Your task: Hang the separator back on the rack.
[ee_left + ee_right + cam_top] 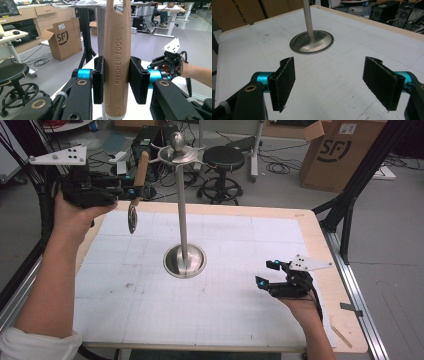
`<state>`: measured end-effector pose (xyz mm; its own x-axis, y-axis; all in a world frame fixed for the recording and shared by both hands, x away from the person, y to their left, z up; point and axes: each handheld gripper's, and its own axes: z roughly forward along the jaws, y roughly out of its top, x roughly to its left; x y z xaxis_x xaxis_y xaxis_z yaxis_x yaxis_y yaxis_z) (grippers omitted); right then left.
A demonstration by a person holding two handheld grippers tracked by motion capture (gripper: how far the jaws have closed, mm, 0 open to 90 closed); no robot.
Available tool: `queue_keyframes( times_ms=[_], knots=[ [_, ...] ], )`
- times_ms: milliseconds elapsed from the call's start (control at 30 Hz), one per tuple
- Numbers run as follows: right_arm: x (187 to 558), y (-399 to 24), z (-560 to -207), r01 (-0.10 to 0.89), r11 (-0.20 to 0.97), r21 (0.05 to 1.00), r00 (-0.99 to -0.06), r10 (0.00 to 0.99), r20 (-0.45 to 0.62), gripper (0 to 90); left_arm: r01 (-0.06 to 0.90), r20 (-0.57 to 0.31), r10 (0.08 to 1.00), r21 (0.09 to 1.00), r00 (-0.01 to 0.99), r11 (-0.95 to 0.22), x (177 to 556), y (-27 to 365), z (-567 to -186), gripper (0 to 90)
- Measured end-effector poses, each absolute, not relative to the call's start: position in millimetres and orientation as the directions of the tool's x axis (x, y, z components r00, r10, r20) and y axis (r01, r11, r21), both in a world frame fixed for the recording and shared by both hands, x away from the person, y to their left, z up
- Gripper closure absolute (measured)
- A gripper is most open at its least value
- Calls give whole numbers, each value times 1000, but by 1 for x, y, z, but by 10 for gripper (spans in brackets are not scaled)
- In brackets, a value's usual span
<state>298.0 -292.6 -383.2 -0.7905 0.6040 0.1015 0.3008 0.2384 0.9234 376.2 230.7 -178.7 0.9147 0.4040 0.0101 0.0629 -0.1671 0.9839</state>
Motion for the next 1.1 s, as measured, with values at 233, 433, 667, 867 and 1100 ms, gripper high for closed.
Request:
queue_keyframes(
  times_ms=[233, 433, 667, 867, 1100],
  knots=[
    [298, -293, -383, 301, 236, 924, -790, 605, 103, 251, 66, 8, 410, 984, 912, -165, 377, 233, -179, 676],
    [298, -293, -383, 301, 239, 923, -790, 604, 101, 251, 66, 13, 416, 983, 909, -174, 378, 234, -179, 676],
    [297, -293, -383, 305, 236, 923, -789, 605, 106, 251, 75, 9, 425, 981, 905, -181, 380, 230, -181, 677],
    [297, -292, -383, 306, 235, 922, -789, 605, 108, 251, 81, 2, 423, 981, 906, -179, 382, 226, -182, 677],
    [297, -293, -383, 301, 237, 924, -789, 605, 102, 251, 80, 3, 421, 980, 907, -180, 384, 221, -182, 676]
  ],
)
